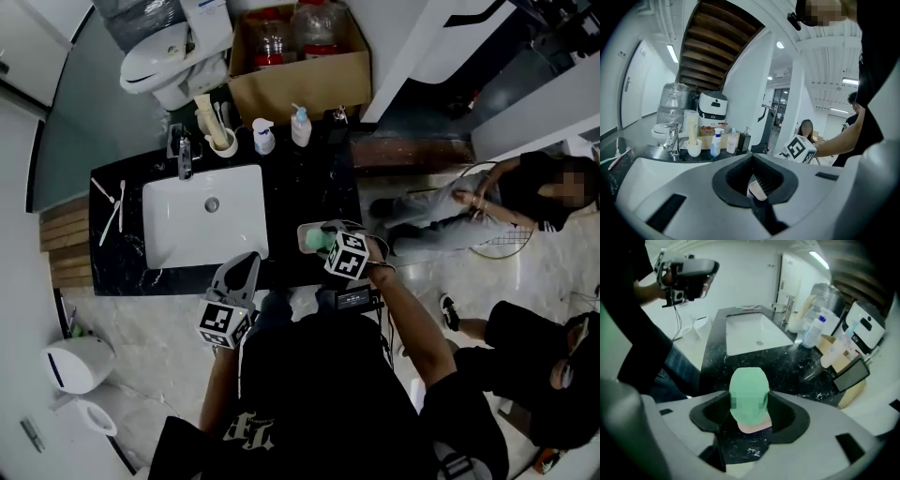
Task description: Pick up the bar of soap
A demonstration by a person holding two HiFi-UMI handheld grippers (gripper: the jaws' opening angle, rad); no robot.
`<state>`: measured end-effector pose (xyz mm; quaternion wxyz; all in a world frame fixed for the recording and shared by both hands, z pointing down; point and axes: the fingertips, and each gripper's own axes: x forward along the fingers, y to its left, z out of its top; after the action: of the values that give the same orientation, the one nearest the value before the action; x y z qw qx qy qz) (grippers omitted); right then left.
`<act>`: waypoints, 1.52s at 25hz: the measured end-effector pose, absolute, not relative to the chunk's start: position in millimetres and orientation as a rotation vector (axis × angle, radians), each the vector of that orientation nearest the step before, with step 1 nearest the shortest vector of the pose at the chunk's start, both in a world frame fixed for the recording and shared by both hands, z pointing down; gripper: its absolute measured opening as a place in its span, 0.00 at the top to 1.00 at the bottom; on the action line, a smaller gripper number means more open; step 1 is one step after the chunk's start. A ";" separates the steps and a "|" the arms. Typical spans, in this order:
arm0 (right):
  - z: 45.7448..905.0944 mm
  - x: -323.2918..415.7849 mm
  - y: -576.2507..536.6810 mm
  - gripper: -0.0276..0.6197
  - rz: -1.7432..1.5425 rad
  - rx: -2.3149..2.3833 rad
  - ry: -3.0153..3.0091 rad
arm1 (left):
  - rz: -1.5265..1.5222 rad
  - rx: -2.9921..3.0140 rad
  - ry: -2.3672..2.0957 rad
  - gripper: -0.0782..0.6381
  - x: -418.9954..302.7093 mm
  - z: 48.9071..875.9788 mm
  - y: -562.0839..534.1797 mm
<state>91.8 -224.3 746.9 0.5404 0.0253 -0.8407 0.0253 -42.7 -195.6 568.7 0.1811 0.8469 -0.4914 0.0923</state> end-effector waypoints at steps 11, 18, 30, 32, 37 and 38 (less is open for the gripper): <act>617.6 104.8 -220.6 0.59 0.100 0.403 -2.376 | 0.257 2.418 -1.337 0.88 -26.2 562.7 -202.9; 548.1 126.9 -228.6 0.59 0.107 0.635 -2.594 | 0.220 2.462 -1.326 0.88 -15.3 546.5 -215.0; 465.1 204.2 -227.1 0.59 0.100 1.044 -2.724 | 0.132 2.592 -1.192 0.88 35.4 515.2 -237.1; 461.6 215.7 -224.3 0.59 0.111 1.098 -2.722 | 0.130 2.613 -1.157 0.88 45.6 512.8 -239.1; 462.2 239.0 -216.2 0.59 0.141 1.203 -2.691 | 0.150 2.663 -1.095 0.88 65.3 508.8 -242.0; 461.6 242.2 -214.9 0.59 0.145 1.218 -2.688 | 0.163 2.676 -1.086 0.88 68.9 508.3 -242.8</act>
<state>242.2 -214.9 461.6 0.0932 0.4105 -0.9058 0.0489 68.9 -242.8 508.3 0.1240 0.9180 -0.3726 0.0559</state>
